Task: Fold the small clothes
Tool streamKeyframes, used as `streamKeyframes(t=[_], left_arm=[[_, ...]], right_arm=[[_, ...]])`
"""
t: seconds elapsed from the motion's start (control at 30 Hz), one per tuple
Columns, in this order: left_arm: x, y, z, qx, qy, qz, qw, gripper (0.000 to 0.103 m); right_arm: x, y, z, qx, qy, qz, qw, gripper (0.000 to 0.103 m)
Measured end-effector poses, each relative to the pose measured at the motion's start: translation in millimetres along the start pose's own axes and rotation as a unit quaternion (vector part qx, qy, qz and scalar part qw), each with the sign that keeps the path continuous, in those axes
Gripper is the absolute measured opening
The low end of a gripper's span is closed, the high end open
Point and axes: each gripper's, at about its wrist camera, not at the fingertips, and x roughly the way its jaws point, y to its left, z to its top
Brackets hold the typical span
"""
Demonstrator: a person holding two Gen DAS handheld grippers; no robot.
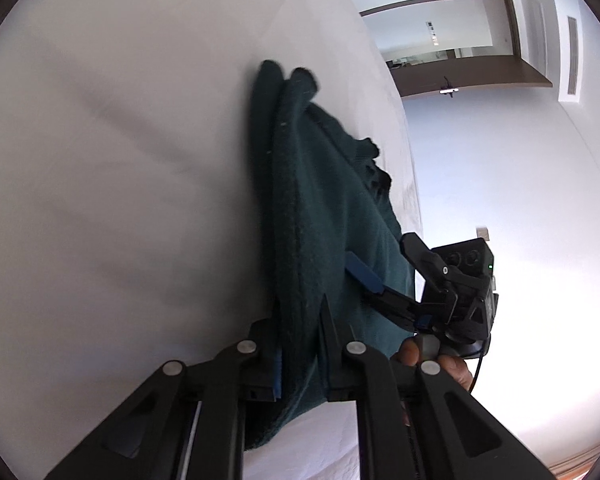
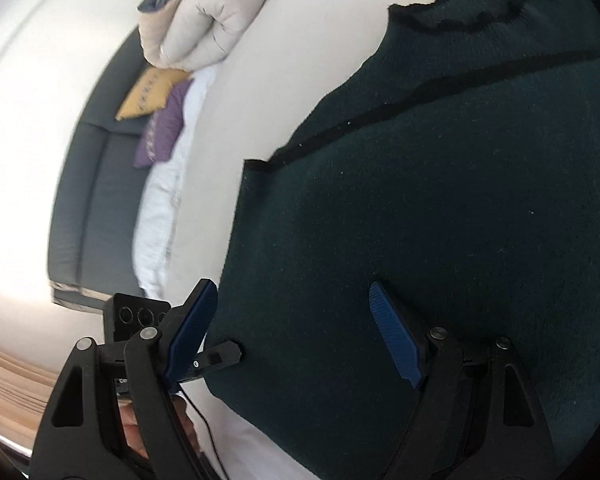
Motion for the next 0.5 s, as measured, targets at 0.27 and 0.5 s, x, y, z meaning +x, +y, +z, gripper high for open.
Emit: streamKeyframes(t=[0.27, 0.5], left_arm=[[11.9, -97.2, -6.1, 0.075, -0.001, 0.020, 0.9970, 0.012], [107.1, -214.1, -37.0, 0.167, 0.044, 0.019, 0.9848, 0.012]], right_arm=[[-59.6, -33.7, 9.0, 0.070, -0.037, 0.093, 0.992, 0.080], [-150.6, -102.4, 18.2, 0.135, -0.103, 0.144, 0.975, 0.091]])
